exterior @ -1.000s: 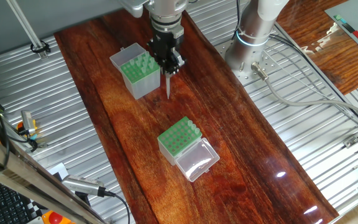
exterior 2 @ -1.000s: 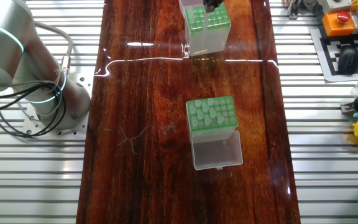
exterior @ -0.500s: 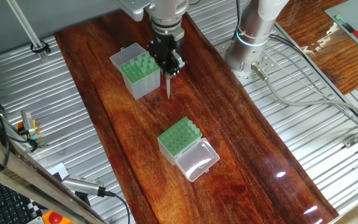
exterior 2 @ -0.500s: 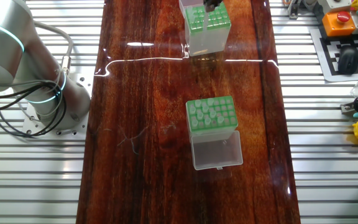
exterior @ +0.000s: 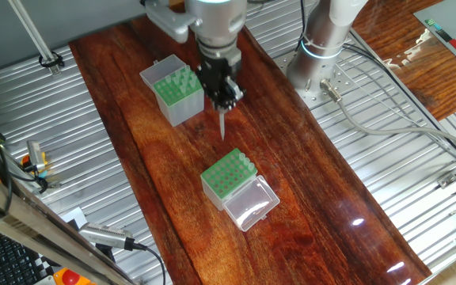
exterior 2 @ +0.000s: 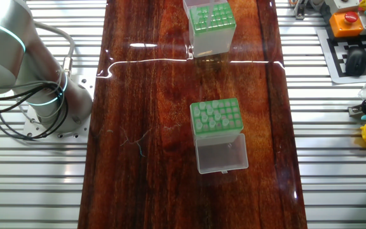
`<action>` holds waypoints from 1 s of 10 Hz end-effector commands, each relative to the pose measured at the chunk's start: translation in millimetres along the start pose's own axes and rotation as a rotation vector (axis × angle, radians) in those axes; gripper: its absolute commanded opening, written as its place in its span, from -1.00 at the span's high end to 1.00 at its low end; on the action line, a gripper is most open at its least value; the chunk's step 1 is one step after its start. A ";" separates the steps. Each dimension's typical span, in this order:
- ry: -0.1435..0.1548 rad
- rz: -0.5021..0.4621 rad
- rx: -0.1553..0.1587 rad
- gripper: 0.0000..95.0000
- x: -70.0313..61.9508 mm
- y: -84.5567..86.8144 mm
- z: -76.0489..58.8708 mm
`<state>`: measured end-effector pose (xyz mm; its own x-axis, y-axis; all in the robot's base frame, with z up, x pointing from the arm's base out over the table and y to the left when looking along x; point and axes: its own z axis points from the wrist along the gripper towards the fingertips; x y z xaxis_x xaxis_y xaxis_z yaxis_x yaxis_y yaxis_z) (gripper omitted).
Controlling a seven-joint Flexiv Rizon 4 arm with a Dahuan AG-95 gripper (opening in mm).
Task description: Transfer all large pipette tips from one holder to another
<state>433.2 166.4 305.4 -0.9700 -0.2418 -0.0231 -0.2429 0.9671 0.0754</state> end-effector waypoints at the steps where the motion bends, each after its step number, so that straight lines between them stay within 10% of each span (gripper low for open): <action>1: -0.010 0.034 0.024 1.00 -0.5 5.6 0.6; 10: -0.010 -0.006 -0.002 1.00 4.7 11.6 5.5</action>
<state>423.5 175.7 300.3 -0.9664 -0.2535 -0.0416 -0.2562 0.9626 0.0882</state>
